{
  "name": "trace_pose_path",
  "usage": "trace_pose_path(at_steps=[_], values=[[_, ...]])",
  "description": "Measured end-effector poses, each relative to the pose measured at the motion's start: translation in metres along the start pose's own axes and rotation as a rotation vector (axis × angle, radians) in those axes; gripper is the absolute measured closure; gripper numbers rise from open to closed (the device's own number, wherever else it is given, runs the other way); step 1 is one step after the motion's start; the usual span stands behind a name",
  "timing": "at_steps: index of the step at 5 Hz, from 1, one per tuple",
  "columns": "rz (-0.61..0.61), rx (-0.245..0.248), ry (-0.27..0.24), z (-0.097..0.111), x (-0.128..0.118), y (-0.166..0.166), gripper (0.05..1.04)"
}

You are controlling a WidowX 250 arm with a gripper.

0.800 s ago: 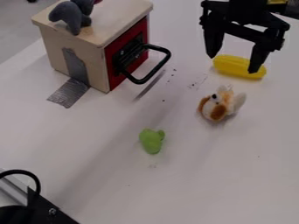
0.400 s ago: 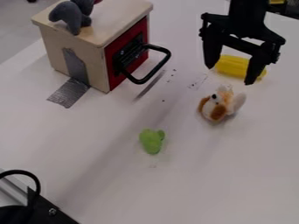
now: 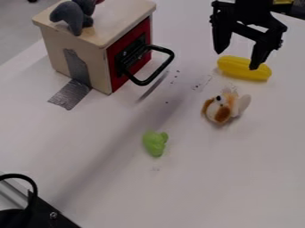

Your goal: Picked yellow object and placed it next to the green object

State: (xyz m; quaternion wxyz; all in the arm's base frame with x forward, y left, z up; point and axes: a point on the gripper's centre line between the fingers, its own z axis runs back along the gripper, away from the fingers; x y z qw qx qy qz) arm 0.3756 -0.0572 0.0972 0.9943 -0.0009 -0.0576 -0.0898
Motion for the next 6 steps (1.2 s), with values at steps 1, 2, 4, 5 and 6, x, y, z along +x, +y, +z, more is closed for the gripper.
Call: trace_pose_path(at_steps=[1, 2, 4, 5, 6], values=[[-0.134, -0.017, -0.025, -0.017, 0.020, 0.013, 0.083], [-0.263, -0.057, -0.051, -0.032, 0.039, 0.028, 0.083], [-0.580, -0.138, -0.024, -0.071, 0.074, 0.034, 0.083], [-0.691, -0.167, -0.010, -0.086, 0.088, 0.026, 0.084], [-0.724, -0.194, 0.028, -0.099, 0.089, 0.022, 0.084]])
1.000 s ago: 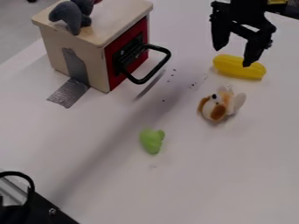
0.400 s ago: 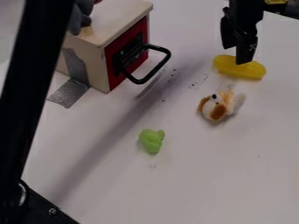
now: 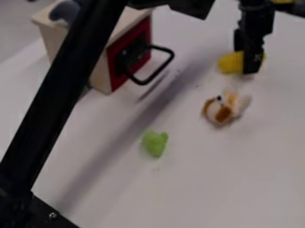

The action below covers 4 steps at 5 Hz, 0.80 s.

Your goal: Picked yellow object and placed it next to the green object

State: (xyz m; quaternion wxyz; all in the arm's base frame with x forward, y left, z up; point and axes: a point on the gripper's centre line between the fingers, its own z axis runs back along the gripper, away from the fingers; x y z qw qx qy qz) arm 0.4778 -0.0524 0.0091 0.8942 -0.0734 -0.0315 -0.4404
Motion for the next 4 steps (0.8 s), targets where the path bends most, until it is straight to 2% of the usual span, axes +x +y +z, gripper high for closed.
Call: trace_pose_path(at_steps=[1, 2, 3, 4], values=[[-0.015, 0.008, 0.044, -0.005, -0.002, -0.010, 0.136], [0.032, 0.020, 0.075, -0.007, -0.009, -0.020, 0.400], [0.189, 0.083, 0.122, -0.003, -0.017, -0.025, 0.452], [0.420, 0.185, 0.104, 0.033, -0.021, -0.034, 0.452]])
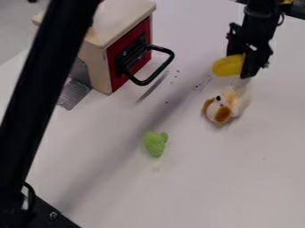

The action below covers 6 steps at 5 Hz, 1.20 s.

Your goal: Picked yellow object and placed it next to the green object

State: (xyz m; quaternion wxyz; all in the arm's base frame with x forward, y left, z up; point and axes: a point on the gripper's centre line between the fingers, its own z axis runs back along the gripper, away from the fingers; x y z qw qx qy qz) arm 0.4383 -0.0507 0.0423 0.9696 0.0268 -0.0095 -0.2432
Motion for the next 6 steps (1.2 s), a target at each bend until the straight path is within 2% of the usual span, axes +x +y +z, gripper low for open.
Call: trace_pose_path(at_steps=[1, 2, 3, 4, 5, 6], values=[[0.246, 0.050, -0.035, 0.045, -0.023, 0.000, 0.453], [0.505, 0.102, -0.032, 0.078, -0.073, -0.010, 0.453], [0.583, 0.106, -0.022, 0.080, -0.122, -0.026, 0.453], [0.612, 0.101, -0.045, 0.072, -0.174, -0.039, 0.453], [0.648, 0.079, -0.085, 0.055, -0.228, -0.039, 0.453], [0.606, 0.025, -0.124, 0.032, -0.251, -0.024, 0.453]])
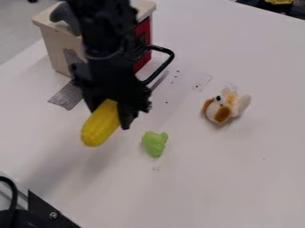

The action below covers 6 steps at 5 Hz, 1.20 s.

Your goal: Picked yellow object and placed it next to the green object

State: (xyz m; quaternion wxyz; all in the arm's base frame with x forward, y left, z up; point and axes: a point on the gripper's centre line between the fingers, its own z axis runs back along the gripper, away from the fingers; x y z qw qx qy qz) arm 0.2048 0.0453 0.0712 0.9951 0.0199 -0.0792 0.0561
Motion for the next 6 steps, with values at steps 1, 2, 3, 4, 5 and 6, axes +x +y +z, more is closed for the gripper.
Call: trace_pose_path(at_steps=[1, 2, 3, 4, 5, 6], values=[[-0.069, -0.105, 0.005, -0.025, -0.002, 0.025, 0.453], [-0.117, -0.168, 0.064, -0.056, -0.004, 0.029, 0.453], [-0.150, -0.191, 0.087, -0.075, 0.007, 0.033, 0.461], [-0.146, -0.167, 0.110, -0.075, -0.002, 0.035, 0.409], [-0.081, -0.112, 0.110, -0.045, -0.010, 0.034, 0.131], [-0.003, -0.082, 0.058, -0.008, -0.014, 0.034, 0.083]])
